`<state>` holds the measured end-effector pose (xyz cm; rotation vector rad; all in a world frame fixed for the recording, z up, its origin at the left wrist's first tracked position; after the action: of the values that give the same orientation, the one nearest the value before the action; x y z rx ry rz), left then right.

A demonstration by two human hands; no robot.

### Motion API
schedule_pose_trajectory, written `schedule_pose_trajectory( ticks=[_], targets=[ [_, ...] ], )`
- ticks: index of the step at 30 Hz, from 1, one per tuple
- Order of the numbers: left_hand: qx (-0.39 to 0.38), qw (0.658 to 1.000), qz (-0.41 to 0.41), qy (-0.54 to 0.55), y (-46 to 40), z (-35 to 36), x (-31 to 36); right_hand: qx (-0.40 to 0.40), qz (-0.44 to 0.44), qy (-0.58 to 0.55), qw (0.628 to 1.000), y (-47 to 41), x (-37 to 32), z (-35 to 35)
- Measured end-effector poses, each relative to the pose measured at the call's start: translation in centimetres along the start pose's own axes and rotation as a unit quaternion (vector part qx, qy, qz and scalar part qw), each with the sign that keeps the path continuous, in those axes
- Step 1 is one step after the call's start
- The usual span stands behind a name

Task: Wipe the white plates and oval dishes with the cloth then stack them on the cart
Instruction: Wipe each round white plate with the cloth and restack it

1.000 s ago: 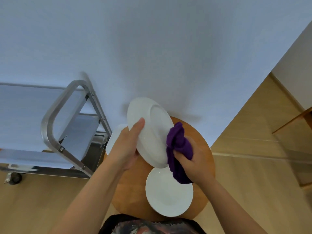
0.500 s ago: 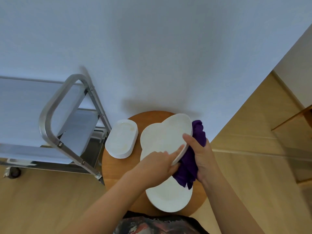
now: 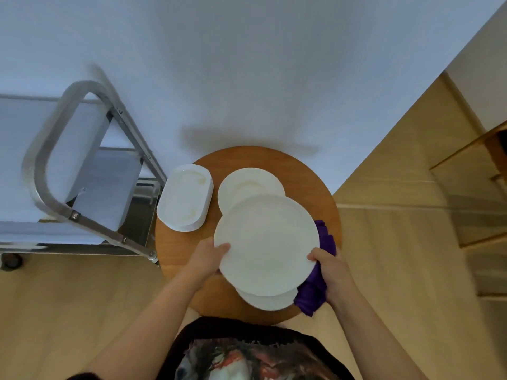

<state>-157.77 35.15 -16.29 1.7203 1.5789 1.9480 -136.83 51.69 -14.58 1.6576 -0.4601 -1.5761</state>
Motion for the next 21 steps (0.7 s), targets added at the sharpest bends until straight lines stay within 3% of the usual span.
schedule_pose_trajectory(
  ticks=[4, 11, 17, 21],
  targets=[
    [0.004, 0.996, -0.036, 0.08, -0.8, 1.2, -3.1, 0.058, -0.024, 0.072, 0.995, -1.4, 0.6, -1.4],
    [0.025, 0.992, -0.092, 0.08, -2.2, 3.5, -7.2, 0.134, -0.081, 0.144, 0.977, -1.8, 1.1, -3.6],
    [0.051, 0.994, -0.094, 0.008, -4.1, 4.1, -8.5, 0.124, -0.117, 0.171, 0.97, -1.8, 1.2, -3.2],
    [0.051, 0.992, -0.062, -0.097, -5.0, 4.7, -8.7, 0.105, -0.111, 0.176, 0.972, -2.1, 1.6, -1.9]
  ],
)
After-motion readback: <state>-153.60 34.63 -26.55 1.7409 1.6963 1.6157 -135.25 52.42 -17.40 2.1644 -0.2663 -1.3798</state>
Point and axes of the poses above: each hand's wrist, its own y-axis away from the middle knuckle, its own z-axis out of the palm, x = y × z, the point moved 9 cm from there along -y, towards the middle knuckle, and after that the axes turned 2 degrees about -y, right-handed, at the moved point
